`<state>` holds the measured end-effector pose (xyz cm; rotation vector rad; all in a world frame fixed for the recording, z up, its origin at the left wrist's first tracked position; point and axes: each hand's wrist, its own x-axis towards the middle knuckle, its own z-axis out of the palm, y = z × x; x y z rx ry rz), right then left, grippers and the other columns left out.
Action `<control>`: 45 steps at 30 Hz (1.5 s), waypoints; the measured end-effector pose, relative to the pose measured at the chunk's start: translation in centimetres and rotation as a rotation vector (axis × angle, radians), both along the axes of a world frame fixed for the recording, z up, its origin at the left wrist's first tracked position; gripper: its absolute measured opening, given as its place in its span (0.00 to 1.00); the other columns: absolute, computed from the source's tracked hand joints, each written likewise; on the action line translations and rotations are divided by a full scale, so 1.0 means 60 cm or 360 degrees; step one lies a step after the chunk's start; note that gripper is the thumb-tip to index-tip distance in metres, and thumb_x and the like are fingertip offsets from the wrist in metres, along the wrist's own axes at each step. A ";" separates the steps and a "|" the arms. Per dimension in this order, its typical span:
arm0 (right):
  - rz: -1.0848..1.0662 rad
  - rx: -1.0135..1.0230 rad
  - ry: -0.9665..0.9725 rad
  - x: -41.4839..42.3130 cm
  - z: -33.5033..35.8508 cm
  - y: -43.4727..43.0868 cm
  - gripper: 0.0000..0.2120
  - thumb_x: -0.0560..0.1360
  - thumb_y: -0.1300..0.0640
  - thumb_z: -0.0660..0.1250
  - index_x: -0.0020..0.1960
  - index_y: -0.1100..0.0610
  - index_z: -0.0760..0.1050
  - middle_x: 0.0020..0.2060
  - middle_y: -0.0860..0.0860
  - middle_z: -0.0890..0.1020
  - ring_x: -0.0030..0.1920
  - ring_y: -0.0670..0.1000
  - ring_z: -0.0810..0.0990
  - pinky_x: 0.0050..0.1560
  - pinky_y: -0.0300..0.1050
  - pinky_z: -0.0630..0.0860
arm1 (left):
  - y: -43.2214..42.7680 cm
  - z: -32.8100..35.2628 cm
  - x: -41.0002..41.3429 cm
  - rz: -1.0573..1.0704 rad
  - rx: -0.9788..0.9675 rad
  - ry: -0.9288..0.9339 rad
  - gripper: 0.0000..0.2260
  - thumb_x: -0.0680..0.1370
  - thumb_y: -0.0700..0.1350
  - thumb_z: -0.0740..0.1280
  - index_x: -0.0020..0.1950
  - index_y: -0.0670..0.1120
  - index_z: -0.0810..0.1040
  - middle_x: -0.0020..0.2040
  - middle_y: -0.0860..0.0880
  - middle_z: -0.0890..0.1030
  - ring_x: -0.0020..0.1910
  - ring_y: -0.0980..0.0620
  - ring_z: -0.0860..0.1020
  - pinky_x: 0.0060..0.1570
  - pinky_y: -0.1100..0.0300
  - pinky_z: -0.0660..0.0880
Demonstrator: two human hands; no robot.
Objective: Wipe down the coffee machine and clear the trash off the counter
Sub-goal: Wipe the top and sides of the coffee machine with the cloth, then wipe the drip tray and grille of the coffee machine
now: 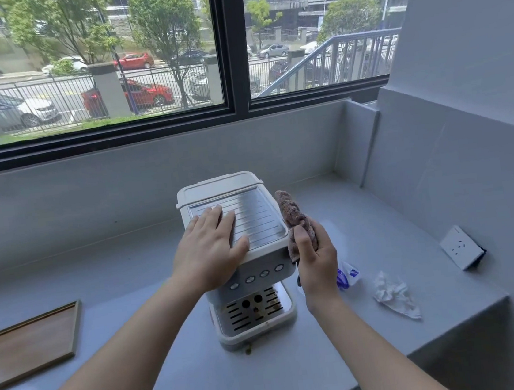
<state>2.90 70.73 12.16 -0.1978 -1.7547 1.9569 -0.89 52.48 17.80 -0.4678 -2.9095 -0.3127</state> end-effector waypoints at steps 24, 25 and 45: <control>0.0115 0.0553 -0.0472 0.119 -0.070 0.001 0.16 0.65 0.40 0.74 0.49 0.39 0.72 0.42 0.41 0.84 0.44 0.45 0.83 0.48 0.52 0.80 | 0.004 -0.026 0.045 -0.0081 0.0223 0.0566 0.14 0.80 0.50 0.55 0.50 0.43 0.77 0.49 0.44 0.77 0.51 0.42 0.75 0.61 0.47 0.69; 0.0147 0.0586 -0.0480 0.123 -0.078 0.008 0.16 0.65 0.40 0.74 0.49 0.39 0.72 0.42 0.39 0.83 0.44 0.44 0.83 0.47 0.51 0.80 | 0.003 -0.030 0.048 -0.0093 0.0274 0.0607 0.13 0.80 0.48 0.57 0.51 0.43 0.77 0.50 0.44 0.78 0.51 0.42 0.75 0.62 0.47 0.69; 0.0284 0.2141 -0.0387 0.177 -0.325 -0.061 0.24 0.70 0.48 0.74 0.65 0.51 0.77 0.64 0.52 0.78 0.64 0.58 0.76 0.65 0.53 0.73 | -0.049 -0.408 0.208 0.0273 0.0710 -0.0241 0.27 0.81 0.45 0.57 0.79 0.54 0.53 0.79 0.62 0.49 0.77 0.62 0.53 0.73 0.64 0.55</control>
